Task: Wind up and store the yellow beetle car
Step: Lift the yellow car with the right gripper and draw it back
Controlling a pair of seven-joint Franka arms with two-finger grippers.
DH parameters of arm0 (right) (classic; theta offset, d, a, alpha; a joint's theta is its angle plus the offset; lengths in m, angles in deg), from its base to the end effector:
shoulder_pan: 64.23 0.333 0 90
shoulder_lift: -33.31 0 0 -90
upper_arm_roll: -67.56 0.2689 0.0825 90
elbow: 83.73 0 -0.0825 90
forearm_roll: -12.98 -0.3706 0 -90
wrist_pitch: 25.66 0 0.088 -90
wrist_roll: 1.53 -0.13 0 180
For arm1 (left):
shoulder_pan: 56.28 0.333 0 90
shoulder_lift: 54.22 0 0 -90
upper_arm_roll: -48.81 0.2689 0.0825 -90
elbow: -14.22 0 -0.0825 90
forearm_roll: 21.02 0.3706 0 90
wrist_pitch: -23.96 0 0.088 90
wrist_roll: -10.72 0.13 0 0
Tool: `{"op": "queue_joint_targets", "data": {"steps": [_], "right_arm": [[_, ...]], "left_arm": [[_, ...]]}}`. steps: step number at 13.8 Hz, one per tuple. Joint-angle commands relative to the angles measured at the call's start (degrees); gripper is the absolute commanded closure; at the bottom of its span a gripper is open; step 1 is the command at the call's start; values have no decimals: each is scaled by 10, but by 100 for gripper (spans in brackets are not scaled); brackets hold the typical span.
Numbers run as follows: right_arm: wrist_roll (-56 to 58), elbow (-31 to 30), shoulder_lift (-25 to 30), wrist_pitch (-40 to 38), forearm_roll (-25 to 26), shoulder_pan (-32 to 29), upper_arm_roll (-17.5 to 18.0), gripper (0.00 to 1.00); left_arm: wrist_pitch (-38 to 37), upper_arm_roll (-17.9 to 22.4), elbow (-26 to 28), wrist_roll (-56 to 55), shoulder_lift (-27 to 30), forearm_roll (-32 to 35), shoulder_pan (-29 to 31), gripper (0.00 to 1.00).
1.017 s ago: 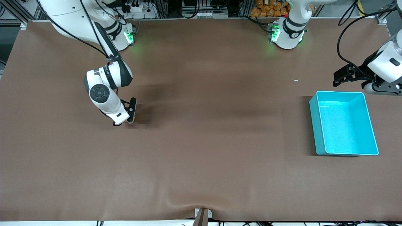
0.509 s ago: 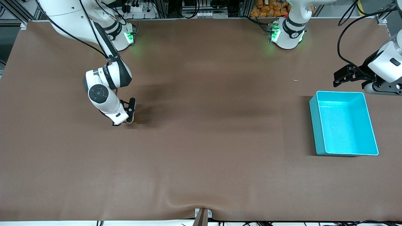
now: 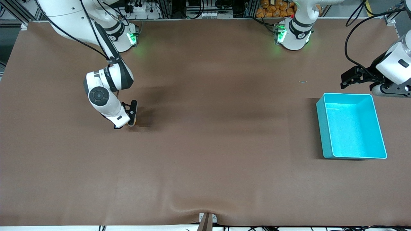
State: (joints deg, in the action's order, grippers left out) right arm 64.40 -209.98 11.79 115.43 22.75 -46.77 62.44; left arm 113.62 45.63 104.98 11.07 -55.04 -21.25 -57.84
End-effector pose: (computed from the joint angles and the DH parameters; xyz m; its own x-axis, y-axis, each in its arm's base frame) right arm 0.5048 0.1051 0.1450 0.0552 0.9850 -0.1633 0.9957 -0.0664 -0.0642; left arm 0.5408 -0.0452 0.5401 0.9955 -0.0887 -0.0335 -0.0886 -0.9961 0.0050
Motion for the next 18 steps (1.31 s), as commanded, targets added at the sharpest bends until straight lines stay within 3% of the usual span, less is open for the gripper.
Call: {"op": "queue_joint_targets", "data": {"steps": [1,18], "right_arm": [[23,2,-33,38,11,-21,2,69],[97,4,-50,45,13,-113,1,68]], "left_arm": [[2,-2,-6,11,-1,8,-2,0],[3,-2,-5,11,-1,8,2,0]]}}
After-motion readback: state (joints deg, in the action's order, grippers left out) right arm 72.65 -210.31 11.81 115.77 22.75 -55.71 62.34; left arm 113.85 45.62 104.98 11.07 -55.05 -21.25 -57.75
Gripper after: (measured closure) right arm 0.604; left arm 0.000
